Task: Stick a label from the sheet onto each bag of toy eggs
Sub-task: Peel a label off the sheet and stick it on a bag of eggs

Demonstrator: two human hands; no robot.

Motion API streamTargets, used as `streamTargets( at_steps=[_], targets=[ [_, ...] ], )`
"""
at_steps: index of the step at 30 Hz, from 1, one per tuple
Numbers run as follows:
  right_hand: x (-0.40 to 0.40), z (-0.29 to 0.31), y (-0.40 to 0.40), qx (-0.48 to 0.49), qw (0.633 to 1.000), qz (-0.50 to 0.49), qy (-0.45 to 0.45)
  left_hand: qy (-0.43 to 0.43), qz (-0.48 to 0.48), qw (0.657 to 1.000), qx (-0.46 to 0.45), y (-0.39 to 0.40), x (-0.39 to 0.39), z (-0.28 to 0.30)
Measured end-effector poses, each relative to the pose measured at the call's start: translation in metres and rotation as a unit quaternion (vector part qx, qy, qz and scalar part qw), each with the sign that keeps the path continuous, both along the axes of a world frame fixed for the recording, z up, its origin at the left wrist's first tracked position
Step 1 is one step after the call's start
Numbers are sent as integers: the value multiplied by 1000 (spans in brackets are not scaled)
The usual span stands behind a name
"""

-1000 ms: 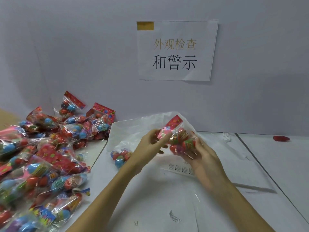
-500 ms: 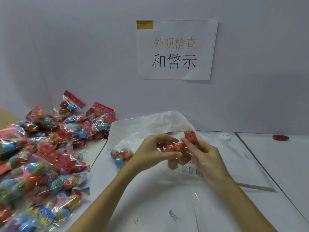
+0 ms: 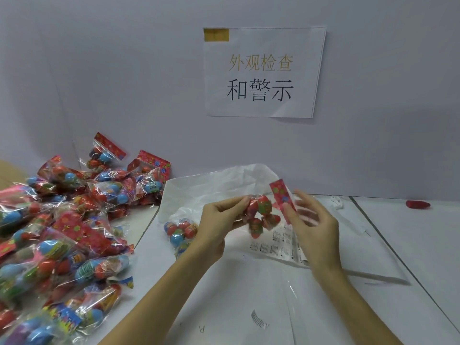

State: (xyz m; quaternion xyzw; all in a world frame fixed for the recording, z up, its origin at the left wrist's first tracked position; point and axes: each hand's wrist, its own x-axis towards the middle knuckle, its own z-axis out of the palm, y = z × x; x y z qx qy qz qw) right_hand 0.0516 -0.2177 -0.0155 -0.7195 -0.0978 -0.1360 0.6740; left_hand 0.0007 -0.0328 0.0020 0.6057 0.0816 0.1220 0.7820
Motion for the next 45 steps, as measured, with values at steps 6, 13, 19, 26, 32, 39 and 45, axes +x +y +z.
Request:
streamTargets(
  at_steps=[6, 13, 19, 26, 32, 39, 45],
  targets=[
    [-4, -5, 10, -28, 984, 174, 38, -86, 107, 985, 109, -14, -2, -5],
    [-7, -2, 12, 128, 933, 299, 157, -163, 121, 940, 273, -19, -4, -1],
    [-7, 5, 12, 225, 875, 372, 213, -75, 24, 976, 202, -8, -2, 0],
    [-2, 0, 14, 244, 881, 351, 204, -75, 25, 976, 205, -17, 1, -8],
    [-9, -12, 18, -62, 958, 279, 21, -61, 38, 974, 214, -16, 3, -10],
    [-3, -12, 13, -125, 974, 180, -52, -22, 39, 998, 52, -4, 9, -13],
    [4, -27, -2, -435, 872, 223, -31, -44, 166, 945, 277, 16, 16, -25]
  ],
)
